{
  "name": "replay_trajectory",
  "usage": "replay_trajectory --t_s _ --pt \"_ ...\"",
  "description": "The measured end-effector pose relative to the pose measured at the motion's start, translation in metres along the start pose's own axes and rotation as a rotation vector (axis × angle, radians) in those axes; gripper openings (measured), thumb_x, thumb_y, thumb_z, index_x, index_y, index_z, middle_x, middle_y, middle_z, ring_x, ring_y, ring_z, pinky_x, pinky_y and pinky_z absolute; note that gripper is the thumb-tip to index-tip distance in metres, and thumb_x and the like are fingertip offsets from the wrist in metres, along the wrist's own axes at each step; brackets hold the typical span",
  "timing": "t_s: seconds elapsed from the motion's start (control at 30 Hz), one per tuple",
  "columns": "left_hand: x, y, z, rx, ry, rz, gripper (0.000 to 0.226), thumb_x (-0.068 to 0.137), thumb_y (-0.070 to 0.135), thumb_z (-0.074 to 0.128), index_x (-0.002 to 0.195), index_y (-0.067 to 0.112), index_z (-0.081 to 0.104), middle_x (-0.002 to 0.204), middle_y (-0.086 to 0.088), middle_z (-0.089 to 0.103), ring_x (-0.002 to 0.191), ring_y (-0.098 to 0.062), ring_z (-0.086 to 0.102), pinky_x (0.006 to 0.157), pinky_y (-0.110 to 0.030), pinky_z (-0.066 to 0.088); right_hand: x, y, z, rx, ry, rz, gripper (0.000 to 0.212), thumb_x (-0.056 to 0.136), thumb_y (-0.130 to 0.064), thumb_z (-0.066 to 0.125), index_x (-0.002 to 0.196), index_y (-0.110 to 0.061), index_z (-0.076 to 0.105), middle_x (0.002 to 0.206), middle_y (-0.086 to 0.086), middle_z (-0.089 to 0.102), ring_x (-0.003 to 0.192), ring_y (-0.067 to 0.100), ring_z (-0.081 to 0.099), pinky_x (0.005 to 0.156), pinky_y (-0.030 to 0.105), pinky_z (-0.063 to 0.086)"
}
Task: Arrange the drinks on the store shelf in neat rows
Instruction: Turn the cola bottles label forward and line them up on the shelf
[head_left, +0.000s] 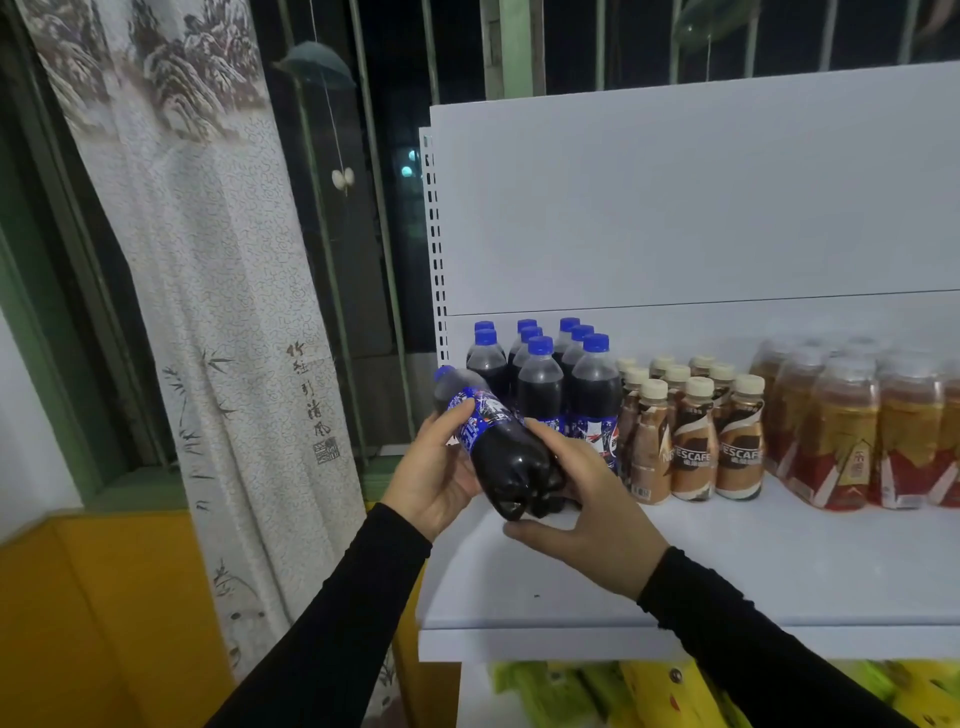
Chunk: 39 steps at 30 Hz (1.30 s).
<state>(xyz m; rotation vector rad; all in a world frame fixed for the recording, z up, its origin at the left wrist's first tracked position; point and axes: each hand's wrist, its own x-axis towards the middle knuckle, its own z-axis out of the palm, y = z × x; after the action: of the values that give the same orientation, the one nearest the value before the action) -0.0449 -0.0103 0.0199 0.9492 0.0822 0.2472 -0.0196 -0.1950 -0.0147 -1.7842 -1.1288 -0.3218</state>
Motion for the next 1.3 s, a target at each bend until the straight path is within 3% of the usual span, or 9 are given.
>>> replay_trajectory --t_s 0.13,0.23,0.43,0.57,0.67,0.77,0.97,1.13,1.3 --pt "-0.001 0.0 -0.001 -0.016 -0.033 -0.07 0.064 0.083 0.03 0.071 0.138 0.001 0.053 0.129 -0.027 0.063 0.123 -0.038 0.06 0.102 -0.05 0.051 0.005 -0.005 0.002 0.012 0.05 -0.038 0.083 0.077 -0.036 0.079 0.145 -0.039 0.03 0.131 -0.012 0.048 0.124 -0.004 0.042 0.098 0.008 0.038" --pt "-0.001 0.0 -0.002 -0.03 -0.036 -0.076 0.064 0.084 0.031 0.07 0.138 0.001 0.053 0.129 -0.027 0.063 0.123 -0.038 0.06 0.108 -0.052 0.045 0.005 -0.007 0.002 0.002 0.057 -0.044 0.082 0.08 -0.028 0.081 0.144 -0.035 0.031 0.129 -0.012 0.049 0.121 -0.008 0.041 0.095 0.004 0.035" --pt "-0.002 0.001 -0.002 -0.038 -0.016 -0.078 0.061 0.085 0.028 0.072 0.138 0.005 0.052 0.126 -0.026 0.065 0.116 -0.038 0.065 0.09 -0.05 0.057 0.002 -0.009 0.001 -0.006 0.02 -0.014 0.082 0.074 -0.055 0.07 0.143 -0.045 0.026 0.132 -0.015 0.048 0.123 -0.006 0.043 0.098 0.008 0.039" --pt "0.0 0.001 -0.002 -0.037 -0.008 0.045 0.076 0.076 0.016 0.077 0.144 0.02 0.044 0.125 -0.023 0.066 0.104 -0.035 0.071 0.076 -0.05 0.059 -0.002 -0.011 -0.005 0.242 -0.064 0.154 0.078 0.07 -0.048 0.081 0.135 -0.047 0.037 0.133 -0.015 0.051 0.114 -0.003 0.058 0.093 0.017 0.05" --pt "-0.003 -0.001 0.002 0.073 -0.056 0.155 0.083 0.074 0.008 0.075 0.144 0.035 0.04 0.128 -0.019 0.064 0.104 -0.034 0.071 0.076 -0.052 0.058 0.001 -0.011 -0.007 0.37 -0.068 0.286 0.072 0.079 -0.047 0.076 0.139 -0.035 0.037 0.125 -0.011 0.058 0.102 -0.005 0.065 0.083 0.022 0.056" --pt "-0.008 -0.002 0.007 0.162 -0.126 0.204 0.086 0.075 0.001 0.073 0.145 0.038 0.039 0.13 -0.019 0.062 0.11 -0.035 0.068 0.079 -0.05 0.058 0.005 -0.009 -0.01 0.371 -0.094 0.31 0.06 0.083 -0.025 0.072 0.133 -0.036 0.04 0.117 -0.019 0.061 0.101 -0.006 0.065 0.077 0.02 0.056" --pt "-0.016 0.007 0.015 0.482 -0.18 0.386 0.079 0.078 0.008 0.075 0.147 0.026 0.041 0.119 -0.001 0.072 0.114 -0.023 0.067 0.087 -0.037 0.057 0.0 0.002 -0.01 0.022 -0.005 0.197 0.058 0.075 -0.011 0.081 0.104 -0.049 0.049 0.103 -0.022 0.059 0.092 -0.015 0.057 0.076 0.004 0.046" --pt "-0.03 -0.002 0.021 0.792 -0.271 0.482 0.082 0.071 -0.005 0.084 0.134 0.033 0.049 0.124 0.009 0.068 0.121 -0.012 0.062 0.1 -0.03 0.053 0.001 0.03 -0.006 -0.066 0.084 0.223 0.06 0.071 -0.016 0.083 0.116 -0.037 0.049 0.116 -0.008 0.058 0.106 0.004 0.056 0.089 0.016 0.047" --pt "-0.035 -0.01 0.025 0.888 -0.322 0.516 0.084 0.068 -0.01 0.085 0.128 0.035 0.049 0.123 0.023 0.065 0.122 -0.004 0.059 0.1 -0.019 0.047 0.001 0.043 -0.006 -0.08 0.151 0.217 0.061 0.07 -0.012 0.085 0.118 -0.024 0.05 0.116 -0.001 0.056 0.101 -0.004 0.056 0.08 0.005 0.045"
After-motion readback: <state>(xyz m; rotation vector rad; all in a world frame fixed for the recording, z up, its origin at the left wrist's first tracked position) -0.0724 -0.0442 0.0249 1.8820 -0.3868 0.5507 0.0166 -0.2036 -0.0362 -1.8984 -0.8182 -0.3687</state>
